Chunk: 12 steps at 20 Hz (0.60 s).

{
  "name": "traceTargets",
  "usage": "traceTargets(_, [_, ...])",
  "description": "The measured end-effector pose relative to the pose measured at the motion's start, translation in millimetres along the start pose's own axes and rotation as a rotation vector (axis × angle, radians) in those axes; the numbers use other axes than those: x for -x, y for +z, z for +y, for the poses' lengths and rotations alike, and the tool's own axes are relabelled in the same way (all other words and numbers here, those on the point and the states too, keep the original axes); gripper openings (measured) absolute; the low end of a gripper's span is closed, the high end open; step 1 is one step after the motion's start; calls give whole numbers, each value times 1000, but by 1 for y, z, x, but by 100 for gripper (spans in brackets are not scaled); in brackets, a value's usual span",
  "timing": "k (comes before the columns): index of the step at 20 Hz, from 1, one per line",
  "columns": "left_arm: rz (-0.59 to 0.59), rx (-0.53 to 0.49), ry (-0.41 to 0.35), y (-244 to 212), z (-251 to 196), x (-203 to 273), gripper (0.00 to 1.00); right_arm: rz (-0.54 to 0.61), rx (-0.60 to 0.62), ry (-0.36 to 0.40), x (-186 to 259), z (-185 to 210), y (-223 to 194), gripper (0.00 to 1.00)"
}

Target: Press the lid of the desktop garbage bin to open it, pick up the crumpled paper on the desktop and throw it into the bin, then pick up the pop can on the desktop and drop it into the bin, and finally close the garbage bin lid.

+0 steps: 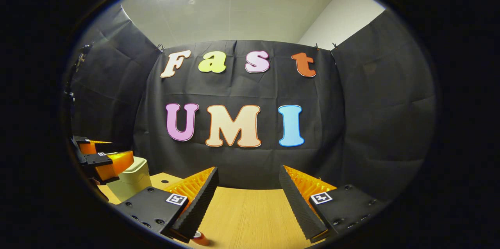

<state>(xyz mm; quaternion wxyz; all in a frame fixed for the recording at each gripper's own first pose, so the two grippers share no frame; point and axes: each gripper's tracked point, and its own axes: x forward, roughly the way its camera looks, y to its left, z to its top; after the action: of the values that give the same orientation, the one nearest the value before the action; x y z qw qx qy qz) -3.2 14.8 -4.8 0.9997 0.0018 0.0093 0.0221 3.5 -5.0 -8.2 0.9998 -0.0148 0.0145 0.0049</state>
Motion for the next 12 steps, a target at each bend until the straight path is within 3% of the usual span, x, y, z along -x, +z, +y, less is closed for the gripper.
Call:
traceTargets(8, [-17,-6,1,8,2,-6,94,5,-6,-5,-6,-2,-2,100])
traceTargets(12, [-22,-15,27,9,13,-9,64,5,-1,2,-8,1,-2,98])
